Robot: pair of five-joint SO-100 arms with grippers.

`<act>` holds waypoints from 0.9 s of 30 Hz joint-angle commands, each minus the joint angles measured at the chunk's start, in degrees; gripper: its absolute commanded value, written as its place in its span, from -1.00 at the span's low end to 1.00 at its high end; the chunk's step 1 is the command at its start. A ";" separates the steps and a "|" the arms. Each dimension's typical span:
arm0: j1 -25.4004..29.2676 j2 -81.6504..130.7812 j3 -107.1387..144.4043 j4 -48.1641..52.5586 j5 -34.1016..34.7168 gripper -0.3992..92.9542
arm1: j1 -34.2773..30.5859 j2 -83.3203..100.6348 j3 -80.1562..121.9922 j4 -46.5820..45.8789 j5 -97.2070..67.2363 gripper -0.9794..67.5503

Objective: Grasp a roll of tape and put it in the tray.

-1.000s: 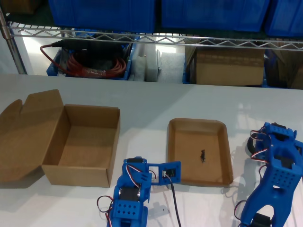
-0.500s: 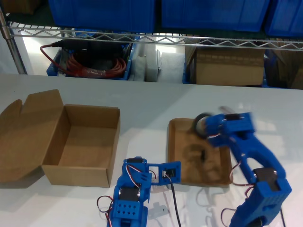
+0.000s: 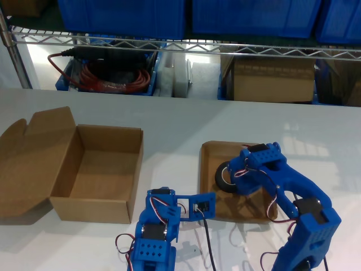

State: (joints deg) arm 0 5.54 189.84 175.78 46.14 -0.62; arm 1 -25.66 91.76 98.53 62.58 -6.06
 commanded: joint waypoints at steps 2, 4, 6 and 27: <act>-0.44 0.62 1.85 -0.70 0.18 -0.99 | 0.53 0.44 -0.88 -0.18 -0.53 -0.48; -0.44 0.62 1.85 -0.70 0.18 -0.99 | 0.70 0.44 -0.88 -0.09 -0.70 -0.36; -0.44 0.62 1.85 -0.70 0.18 -0.99 | 0.79 0.44 -0.88 -0.09 -0.62 -0.31; -0.44 0.62 1.85 -0.70 0.18 -0.99 | 29.44 85.08 69.35 -19.16 -10.02 -0.97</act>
State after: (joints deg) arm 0 5.54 189.84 175.78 46.14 -0.62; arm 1 2.72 161.72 159.96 40.43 -15.21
